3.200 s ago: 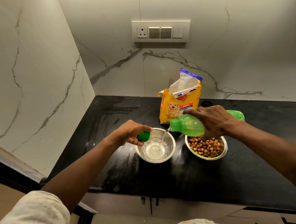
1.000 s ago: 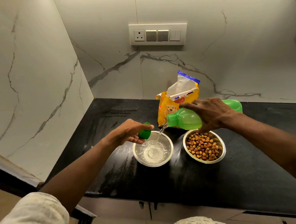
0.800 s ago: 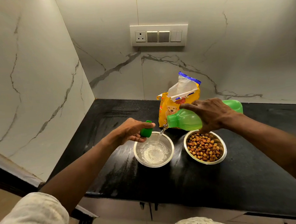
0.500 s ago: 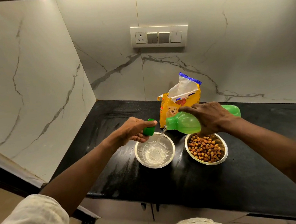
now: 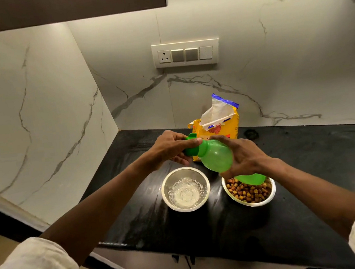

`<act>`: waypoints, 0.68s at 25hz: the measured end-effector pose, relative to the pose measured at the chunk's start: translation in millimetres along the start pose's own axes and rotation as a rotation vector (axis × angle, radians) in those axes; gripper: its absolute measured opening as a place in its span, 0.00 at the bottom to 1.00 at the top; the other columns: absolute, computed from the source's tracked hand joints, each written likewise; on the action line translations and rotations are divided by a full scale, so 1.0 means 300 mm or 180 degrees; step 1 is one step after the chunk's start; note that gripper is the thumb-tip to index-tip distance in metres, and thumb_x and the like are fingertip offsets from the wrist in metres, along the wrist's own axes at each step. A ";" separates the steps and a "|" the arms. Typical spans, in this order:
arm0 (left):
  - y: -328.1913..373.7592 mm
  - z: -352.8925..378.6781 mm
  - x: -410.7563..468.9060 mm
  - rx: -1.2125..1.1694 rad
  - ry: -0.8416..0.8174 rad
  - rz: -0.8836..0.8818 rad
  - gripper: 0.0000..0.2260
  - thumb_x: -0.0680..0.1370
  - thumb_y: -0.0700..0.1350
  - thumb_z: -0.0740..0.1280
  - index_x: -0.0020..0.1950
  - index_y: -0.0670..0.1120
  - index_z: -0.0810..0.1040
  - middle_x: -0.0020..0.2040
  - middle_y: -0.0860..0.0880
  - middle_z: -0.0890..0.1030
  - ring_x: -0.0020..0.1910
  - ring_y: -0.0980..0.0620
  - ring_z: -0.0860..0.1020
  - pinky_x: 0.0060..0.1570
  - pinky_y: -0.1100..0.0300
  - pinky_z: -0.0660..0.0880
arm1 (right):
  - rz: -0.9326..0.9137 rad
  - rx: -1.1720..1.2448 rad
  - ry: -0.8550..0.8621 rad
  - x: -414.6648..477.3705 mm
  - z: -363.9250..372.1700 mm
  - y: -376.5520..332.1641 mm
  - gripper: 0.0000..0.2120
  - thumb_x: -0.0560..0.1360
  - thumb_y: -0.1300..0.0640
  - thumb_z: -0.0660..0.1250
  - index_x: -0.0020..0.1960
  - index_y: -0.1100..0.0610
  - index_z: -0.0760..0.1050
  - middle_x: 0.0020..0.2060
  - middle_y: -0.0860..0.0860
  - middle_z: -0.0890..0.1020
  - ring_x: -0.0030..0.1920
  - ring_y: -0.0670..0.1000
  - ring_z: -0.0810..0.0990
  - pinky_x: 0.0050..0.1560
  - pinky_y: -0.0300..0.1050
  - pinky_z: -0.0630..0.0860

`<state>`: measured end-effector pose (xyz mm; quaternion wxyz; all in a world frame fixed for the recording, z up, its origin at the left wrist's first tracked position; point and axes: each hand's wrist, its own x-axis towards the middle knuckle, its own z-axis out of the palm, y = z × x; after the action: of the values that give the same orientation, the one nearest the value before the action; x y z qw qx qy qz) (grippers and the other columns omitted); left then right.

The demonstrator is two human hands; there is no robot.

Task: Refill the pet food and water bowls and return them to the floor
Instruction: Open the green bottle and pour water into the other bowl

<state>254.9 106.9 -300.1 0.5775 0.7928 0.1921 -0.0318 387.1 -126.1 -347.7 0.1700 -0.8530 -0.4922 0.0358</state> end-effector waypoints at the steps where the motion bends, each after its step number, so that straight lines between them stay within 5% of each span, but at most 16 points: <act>1: 0.032 0.009 0.010 0.0116 0.0020 0.0015 0.22 0.73 0.56 0.78 0.59 0.43 0.84 0.47 0.40 0.88 0.39 0.45 0.87 0.38 0.57 0.86 | 0.0023 0.0031 0.0035 -0.002 -0.002 0.008 0.55 0.56 0.33 0.78 0.77 0.34 0.54 0.53 0.50 0.83 0.49 0.56 0.82 0.54 0.51 0.79; 9: 0.334 0.109 0.142 0.2247 0.0075 -0.0006 0.23 0.68 0.62 0.81 0.50 0.44 0.87 0.35 0.47 0.86 0.28 0.53 0.83 0.33 0.61 0.82 | 0.0164 0.0230 0.0379 0.001 -0.058 0.082 0.55 0.56 0.33 0.79 0.77 0.34 0.55 0.47 0.48 0.82 0.43 0.53 0.80 0.49 0.47 0.76; 12: 0.358 0.157 0.155 0.2871 0.0024 0.1160 0.22 0.66 0.58 0.83 0.58 0.53 0.87 0.44 0.52 0.86 0.44 0.52 0.84 0.45 0.58 0.78 | 0.0322 0.0445 0.0537 -0.009 -0.082 0.141 0.54 0.57 0.34 0.80 0.77 0.36 0.57 0.43 0.45 0.79 0.41 0.51 0.80 0.48 0.47 0.77; 14: 0.351 0.198 0.149 0.2641 -0.0333 0.1838 0.19 0.67 0.57 0.83 0.55 0.53 0.89 0.53 0.51 0.87 0.50 0.51 0.83 0.50 0.55 0.79 | 0.0354 0.0558 0.0552 -0.022 -0.091 0.184 0.54 0.57 0.35 0.80 0.77 0.37 0.58 0.44 0.46 0.81 0.42 0.51 0.81 0.49 0.48 0.79; 17: 0.362 0.232 0.197 0.1379 -0.0102 0.2070 0.13 0.74 0.55 0.79 0.49 0.46 0.89 0.45 0.49 0.88 0.42 0.52 0.86 0.41 0.58 0.83 | 0.0411 0.0452 0.0603 -0.034 -0.098 0.222 0.54 0.56 0.34 0.80 0.77 0.37 0.59 0.45 0.47 0.82 0.42 0.51 0.80 0.49 0.47 0.78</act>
<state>358.7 30.0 -241.2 0.3795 0.9153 -0.0895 0.1007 443.6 -172.7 -342.9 0.2730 -0.8683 -0.4143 0.0007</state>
